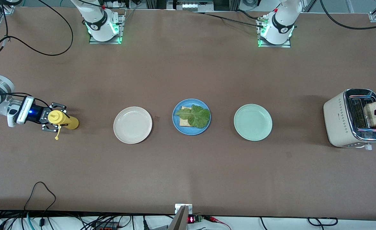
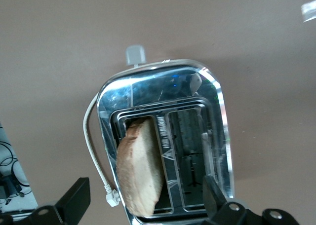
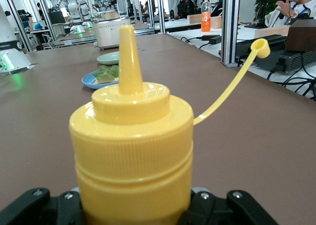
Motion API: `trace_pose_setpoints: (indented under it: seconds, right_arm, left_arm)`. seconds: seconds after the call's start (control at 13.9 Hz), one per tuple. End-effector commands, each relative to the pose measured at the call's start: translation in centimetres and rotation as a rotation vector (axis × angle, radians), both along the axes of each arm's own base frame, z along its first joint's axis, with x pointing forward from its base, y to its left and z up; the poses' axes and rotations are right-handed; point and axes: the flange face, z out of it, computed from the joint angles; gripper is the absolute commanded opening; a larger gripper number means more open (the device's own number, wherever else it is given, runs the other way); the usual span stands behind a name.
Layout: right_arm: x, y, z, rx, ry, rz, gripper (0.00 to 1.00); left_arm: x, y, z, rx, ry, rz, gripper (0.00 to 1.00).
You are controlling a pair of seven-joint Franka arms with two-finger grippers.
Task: Make sandwich in blue plate with both arms
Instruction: 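Grasp the second bread slice in the toaster with the left gripper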
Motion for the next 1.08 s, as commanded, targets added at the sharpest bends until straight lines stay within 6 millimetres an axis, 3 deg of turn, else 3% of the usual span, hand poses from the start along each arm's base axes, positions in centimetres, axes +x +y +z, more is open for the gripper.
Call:
trace_pose_setpoints:
  seconds: [0.0, 0.07, 0.22, 0.36, 0.43, 0.5, 0.57, 0.72, 0.79, 0.86, 1.01]
  right_arm:
    - [-0.6, -0.1, -0.6, 0.038, -0.007, -0.007, 0.0]
    - [-0.6, -0.1, -0.8, 0.036, -0.004, -0.003, 0.0]
    - [-0.9, -0.5, -1.0, 0.032, -0.001, -0.003, 0.0]
    - [-1.2, -1.0, -1.3, 0.03, 0.002, -0.005, 0.0]
    - [-1.1, -1.2, -0.9, 0.032, 0.003, -0.006, 0.3]
    - [-1.0, -1.3, -0.5, 0.032, 0.011, -0.011, 0.99]
    - [-1.0, -1.4, -0.5, 0.031, 0.012, -0.014, 1.0]
    - [-1.1, -1.8, -0.5, 0.022, 0.01, -0.022, 1.0]
    - [-1.3, -2.7, -0.1, 0.009, 0.006, -0.03, 1.0]
    - [-1.4, -3.2, 0.1, -0.006, 0.006, -0.022, 1.0]
    - [-1.4, -4.6, 0.6, -0.034, 0.005, -0.022, 1.0]
  left_arm:
    - [-0.3, 1.8, -2.5, -0.033, 0.02, -0.004, 0.96]
    - [-0.5, 2.4, -3.6, -0.041, 0.034, 0.004, 0.9]
    - [-0.8, 2.7, -4.2, -0.048, 0.049, 0.011, 0.5]
    - [-1.0, 2.5, -4.2, -0.054, 0.071, 0.007, 0.19]
    - [-1.2, 2.6, -4.3, -0.063, 0.085, 0.007, 0.13]
    - [-1.3, 2.7, -4.3, -0.065, 0.087, -0.002, 0.09]
    - [-1.2, 2.7, -4.0, -0.065, 0.083, -0.019, 0.03]
    - [-0.9, 2.2, -2.6, -0.057, 0.062, -0.033, 0.01]
    - [-1.0, 1.0, -0.1, -0.047, 0.054, -0.043, 0.01]
    - [-0.8, -1.0, 1.4, -0.045, 0.067, -0.064, 0.01]
    - [0.1, -5.8, 6.7, -0.032, 0.077, -0.119, 0.01]
